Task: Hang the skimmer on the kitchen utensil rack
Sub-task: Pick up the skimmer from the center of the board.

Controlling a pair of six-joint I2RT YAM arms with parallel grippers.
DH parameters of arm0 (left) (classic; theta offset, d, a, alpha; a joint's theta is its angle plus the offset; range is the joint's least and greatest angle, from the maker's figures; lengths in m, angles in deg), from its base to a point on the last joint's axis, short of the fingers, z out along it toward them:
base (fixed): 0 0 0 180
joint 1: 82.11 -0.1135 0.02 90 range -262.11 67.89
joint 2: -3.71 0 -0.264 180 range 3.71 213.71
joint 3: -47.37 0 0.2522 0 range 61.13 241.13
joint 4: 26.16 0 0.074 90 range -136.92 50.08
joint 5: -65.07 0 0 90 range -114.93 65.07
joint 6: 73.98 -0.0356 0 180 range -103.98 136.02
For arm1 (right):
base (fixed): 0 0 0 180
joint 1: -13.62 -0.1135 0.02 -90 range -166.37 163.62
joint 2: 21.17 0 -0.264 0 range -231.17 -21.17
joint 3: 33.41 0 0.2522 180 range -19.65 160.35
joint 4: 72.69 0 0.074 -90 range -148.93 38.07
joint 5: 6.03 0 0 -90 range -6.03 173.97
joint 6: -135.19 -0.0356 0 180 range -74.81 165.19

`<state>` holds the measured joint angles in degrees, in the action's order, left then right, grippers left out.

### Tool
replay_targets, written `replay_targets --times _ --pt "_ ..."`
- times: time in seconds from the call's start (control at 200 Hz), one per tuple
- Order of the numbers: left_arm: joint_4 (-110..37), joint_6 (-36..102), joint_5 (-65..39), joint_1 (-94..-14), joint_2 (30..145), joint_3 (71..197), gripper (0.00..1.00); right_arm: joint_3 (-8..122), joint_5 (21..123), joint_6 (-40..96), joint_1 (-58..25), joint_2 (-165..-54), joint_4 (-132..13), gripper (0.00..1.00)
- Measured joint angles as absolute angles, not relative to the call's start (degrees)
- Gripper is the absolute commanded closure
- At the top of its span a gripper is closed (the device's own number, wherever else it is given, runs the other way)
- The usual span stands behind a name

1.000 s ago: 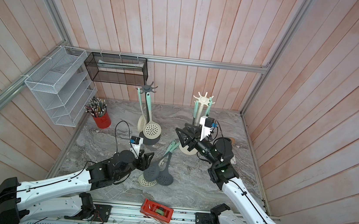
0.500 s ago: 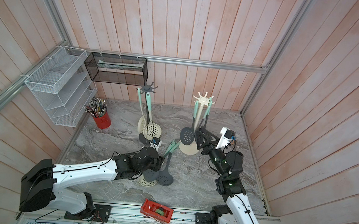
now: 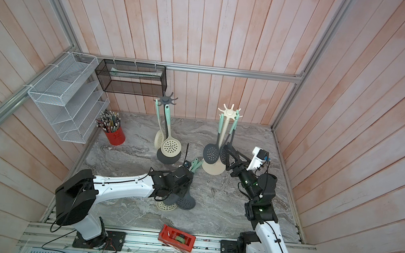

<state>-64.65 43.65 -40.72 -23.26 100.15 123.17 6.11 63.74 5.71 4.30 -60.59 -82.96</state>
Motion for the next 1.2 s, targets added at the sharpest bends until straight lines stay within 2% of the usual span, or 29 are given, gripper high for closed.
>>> replay_targets --times 0.585,0.9,1.02,1.2 --pt "-69.09 43.63 -42.60 -25.60 102.58 124.68 0.52 5.56 61.77 4.64 5.96 -61.79 -84.67 0.22" --pt "-70.16 43.13 -43.23 -25.60 103.80 126.12 0.64 5.34 61.40 4.13 6.23 -62.54 -85.52 0.22" --pt "-70.57 43.02 -43.45 -25.60 103.91 126.34 0.59 5.32 61.38 3.79 6.29 -62.65 -86.00 0.22" --pt "-70.84 42.65 -43.69 -25.64 105.24 127.23 0.57 5.04 61.33 3.17 6.34 -62.80 -86.48 0.22"
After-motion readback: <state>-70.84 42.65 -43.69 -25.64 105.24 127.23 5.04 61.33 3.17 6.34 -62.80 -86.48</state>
